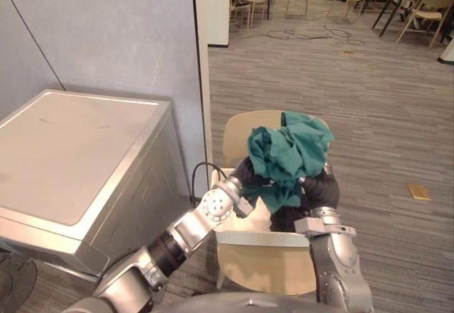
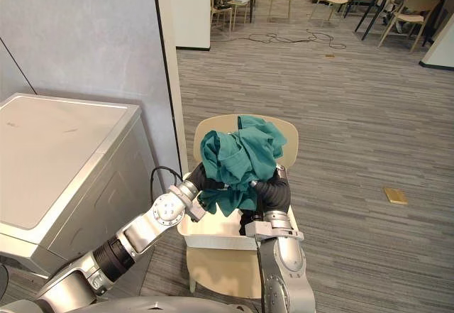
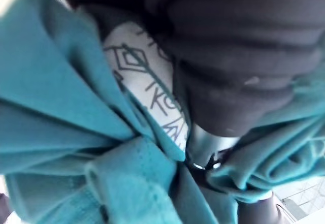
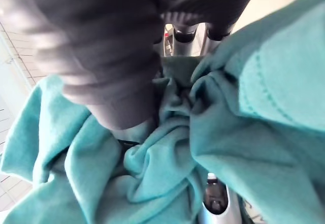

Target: Pick up the laundry basket with both hands and put the clothes into the washing machine.

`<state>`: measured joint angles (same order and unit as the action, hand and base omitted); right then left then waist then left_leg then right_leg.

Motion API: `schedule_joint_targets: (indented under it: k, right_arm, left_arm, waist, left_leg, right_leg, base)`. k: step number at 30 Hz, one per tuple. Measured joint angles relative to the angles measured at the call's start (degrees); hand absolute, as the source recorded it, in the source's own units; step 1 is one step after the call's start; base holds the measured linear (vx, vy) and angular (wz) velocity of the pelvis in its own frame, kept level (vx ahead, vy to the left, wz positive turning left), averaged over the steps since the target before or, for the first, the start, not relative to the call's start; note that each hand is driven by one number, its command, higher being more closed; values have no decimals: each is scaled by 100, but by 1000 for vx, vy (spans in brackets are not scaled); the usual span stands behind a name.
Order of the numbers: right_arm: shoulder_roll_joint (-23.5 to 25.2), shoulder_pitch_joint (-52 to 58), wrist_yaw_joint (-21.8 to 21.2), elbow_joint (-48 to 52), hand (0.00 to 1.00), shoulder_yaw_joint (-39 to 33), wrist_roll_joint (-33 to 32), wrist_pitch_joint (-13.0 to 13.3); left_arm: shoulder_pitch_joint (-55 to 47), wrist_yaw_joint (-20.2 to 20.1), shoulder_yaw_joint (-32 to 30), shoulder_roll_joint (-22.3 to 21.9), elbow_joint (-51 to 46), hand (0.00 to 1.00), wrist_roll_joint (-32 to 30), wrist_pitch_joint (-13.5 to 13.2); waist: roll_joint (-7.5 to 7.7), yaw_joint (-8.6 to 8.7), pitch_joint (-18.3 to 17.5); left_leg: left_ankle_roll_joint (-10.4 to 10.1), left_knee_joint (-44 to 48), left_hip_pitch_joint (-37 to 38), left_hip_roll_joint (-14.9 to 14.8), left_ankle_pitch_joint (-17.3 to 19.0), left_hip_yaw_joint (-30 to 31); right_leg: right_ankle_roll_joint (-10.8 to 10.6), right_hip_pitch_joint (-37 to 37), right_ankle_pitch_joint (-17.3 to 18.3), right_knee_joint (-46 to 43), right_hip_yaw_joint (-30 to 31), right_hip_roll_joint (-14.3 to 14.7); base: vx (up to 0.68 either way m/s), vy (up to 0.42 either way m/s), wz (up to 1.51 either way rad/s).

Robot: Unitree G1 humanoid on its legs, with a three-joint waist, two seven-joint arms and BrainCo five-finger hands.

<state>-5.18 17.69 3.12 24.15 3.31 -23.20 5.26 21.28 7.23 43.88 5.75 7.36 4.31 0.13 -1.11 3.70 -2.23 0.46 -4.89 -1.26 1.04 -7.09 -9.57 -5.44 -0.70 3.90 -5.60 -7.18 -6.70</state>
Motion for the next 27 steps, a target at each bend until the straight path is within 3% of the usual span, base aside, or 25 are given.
schedule_joint_targets:
  k: [1,2,13,20,23,27]
  right_arm:
    - [1,0,0,0,100,0,0,0]
    - [0,0,0,0,0,0,0,0]
    - [-43,253,-3,-41,0,-79,-1,-88]
    - [144,608,-386,-28,0,-432,-8,-195]
    - [249,626,-351,-33,0,-717,-20,-195]
    - [237,642,-263,-62,0,-1293,-122,-198]
  left_arm:
    - [0,0,1,0,1,100,0,0]
    - [0,1,2,0,2,100,0,0]
    - [-29,-23,133,-28,266,100,96,-24]
    - [-1295,-503,-267,15,-324,100,723,86]
    - [-1136,-267,-549,-64,-301,100,913,181]
    - [-1142,14,-1428,-149,-181,100,1177,192]
  waist:
    - [4,2,3]
    - [5,2,3]
    - [57,-13,28]
    - [23,-92,6]
    - [50,-43,24]
    - [57,-18,28]
  left_leg:
    - [0,0,0,0,0,1]
    - [0,0,0,1,0,1]
    - [0,0,-1,9,0,8]
    - [0,-2,-36,-1,3,16]
    - [0,-3,-43,8,3,-11]
    - [0,-3,-21,-2,3,-69]
  right_leg:
    - [0,0,0,-1,0,-1]
    - [0,0,0,-2,0,-2]
    - [-18,1,12,-10,0,-7]
    - [-46,37,46,-26,-14,-1]
    - [-46,67,42,-51,16,-1]
    - [-24,83,17,-58,44,3]
  base:
    - [0,0,0]
    - [0,0,0]
    - [0,0,0]
    - [0,0,1]
    - [0,0,-5]
    - [0,0,-7]
